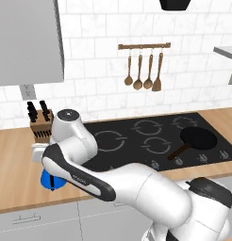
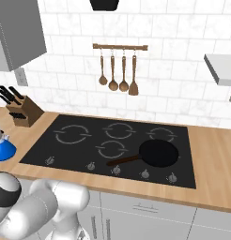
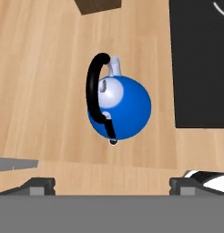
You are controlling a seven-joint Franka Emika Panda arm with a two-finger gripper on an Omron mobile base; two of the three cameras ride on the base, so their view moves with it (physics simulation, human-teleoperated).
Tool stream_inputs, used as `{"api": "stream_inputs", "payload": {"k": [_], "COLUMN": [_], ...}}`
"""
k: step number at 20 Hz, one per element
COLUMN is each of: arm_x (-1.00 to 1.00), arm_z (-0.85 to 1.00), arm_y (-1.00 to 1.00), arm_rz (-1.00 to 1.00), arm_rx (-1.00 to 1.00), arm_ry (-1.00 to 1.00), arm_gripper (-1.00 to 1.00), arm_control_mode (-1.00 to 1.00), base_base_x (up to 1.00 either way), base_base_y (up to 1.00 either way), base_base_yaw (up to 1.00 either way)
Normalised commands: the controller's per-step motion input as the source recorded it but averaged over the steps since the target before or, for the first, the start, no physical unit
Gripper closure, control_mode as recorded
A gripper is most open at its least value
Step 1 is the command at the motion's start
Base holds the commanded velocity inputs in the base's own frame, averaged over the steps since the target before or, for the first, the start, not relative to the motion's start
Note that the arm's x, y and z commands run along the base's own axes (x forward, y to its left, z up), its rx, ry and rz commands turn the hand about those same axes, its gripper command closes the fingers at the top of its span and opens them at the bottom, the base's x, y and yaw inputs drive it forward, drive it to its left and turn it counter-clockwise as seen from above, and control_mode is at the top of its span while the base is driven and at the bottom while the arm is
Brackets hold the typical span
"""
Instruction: Pick the kettle from the counter and place it on a stove burner. Then turn the burner on.
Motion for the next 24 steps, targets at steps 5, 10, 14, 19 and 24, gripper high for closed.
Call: {"api": "stream_inputs", "payload": {"k": [5,10,14,19,24], "arm_x": [0.26,0.25,0.24,0.25,0.26], "arm_z": [-0.28,-0.21,-0.2,-0.18,-0.15], "arm_y": [0.16,0.22,0.21,0.1,0.03], "arm_rz": [0.0,-0.01,-0.03,-0.04,-0.04], "arm_rx": [0.0,0.0,0.0,0.0,0.0], "arm_ry": [0.0,0.0,0.0,0.0,0.0], "arm_gripper": [-1.0,-1.0,-1.0,-1.0,-1.0], "arm_control_mode": [-1.0,-1.0,-1.0,-1.0,-1.0], "base_base_x": [0.0,0.0,0.0,0.0,0.0], "base_base_y": [0.0,0.0,0.0,0.0,0.0], "base_base_yaw": [0.0,0.0,0.0,0.0,0.0]}}
